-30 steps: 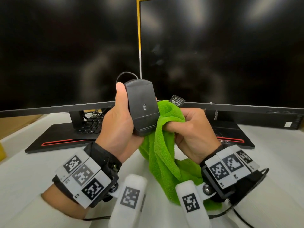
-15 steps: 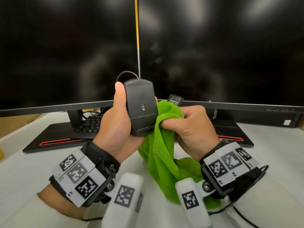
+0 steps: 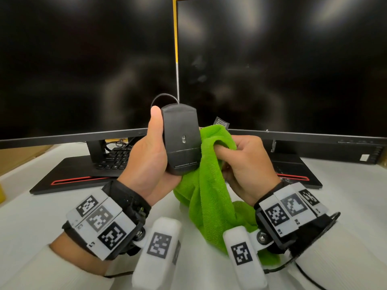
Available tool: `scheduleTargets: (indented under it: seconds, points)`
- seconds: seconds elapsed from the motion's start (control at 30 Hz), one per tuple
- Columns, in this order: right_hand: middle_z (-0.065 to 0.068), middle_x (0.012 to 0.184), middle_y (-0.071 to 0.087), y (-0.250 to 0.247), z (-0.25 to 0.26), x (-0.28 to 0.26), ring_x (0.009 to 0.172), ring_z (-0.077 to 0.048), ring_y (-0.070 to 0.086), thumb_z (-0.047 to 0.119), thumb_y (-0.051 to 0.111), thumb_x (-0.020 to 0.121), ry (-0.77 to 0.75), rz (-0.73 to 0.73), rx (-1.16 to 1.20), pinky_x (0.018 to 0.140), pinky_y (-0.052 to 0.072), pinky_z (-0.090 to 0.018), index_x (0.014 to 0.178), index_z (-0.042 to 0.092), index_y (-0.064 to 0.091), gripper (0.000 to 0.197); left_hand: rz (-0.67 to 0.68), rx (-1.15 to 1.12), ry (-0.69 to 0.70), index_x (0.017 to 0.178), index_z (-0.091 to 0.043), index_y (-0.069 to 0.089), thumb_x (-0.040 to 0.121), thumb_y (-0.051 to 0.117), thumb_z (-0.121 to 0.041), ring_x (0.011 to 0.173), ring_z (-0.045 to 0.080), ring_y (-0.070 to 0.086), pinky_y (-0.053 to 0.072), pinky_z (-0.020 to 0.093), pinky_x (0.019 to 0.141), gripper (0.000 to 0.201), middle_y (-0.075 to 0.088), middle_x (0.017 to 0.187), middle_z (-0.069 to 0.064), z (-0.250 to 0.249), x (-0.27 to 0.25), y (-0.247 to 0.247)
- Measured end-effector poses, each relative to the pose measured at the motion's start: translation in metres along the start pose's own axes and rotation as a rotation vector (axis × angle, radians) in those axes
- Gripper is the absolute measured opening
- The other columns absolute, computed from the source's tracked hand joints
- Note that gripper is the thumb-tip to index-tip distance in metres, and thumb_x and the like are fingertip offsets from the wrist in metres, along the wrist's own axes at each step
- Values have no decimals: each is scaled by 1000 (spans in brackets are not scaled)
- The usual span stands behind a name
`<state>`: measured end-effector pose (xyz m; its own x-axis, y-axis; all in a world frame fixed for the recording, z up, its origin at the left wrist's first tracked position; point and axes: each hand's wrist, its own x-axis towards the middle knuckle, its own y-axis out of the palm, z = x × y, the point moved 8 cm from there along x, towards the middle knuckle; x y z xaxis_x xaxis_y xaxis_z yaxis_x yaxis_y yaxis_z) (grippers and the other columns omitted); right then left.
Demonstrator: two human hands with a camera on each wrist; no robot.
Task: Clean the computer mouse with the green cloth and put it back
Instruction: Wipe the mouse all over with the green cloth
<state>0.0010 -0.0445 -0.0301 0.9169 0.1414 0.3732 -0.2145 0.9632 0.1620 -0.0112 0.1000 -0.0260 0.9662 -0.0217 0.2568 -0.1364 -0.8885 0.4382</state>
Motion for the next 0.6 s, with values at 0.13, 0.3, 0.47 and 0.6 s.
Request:
scheduleTargets:
  seconds: [0.13, 0.3, 0.47, 0.6]
  points:
    - [-39, 102, 65, -1, -7, 2, 90, -44, 64, 9, 66, 73, 127, -24, 210, 89, 55, -63, 102, -17, 68, 39, -59, -5, 34, 125, -12, 72, 104, 31, -65, 112, 30, 74, 59, 45, 99, 70, 78, 118, 15, -5, 5, -11]
    - [-19, 81, 72, -2, 0, 3, 70, -27, 70, 2, 71, 85, 33, -21, 93, 67, 62, -41, 93, -6, 75, 12, -77, 21, 46, 117, -13, 75, 104, 29, -66, 106, 29, 76, 60, 47, 97, 72, 79, 113, 14, -3, 7, -11]
    - [-21, 90, 78, 5, 1, 0, 76, -30, 75, -6, 74, 84, -33, 21, -47, 69, 64, -45, 99, 1, 78, 17, -90, 58, 79, 107, -11, 77, 103, 27, -67, 92, 26, 78, 64, 42, 88, 75, 81, 102, 12, -5, 8, -11]
    - [-16, 94, 78, 13, -7, -1, 76, -25, 73, -7, 68, 89, 53, 60, 27, 66, 60, -37, 111, 3, 75, 25, -84, 102, 113, 114, -13, 76, 103, 26, -66, 105, 29, 78, 60, 46, 99, 73, 80, 112, 14, -5, 3, -4]
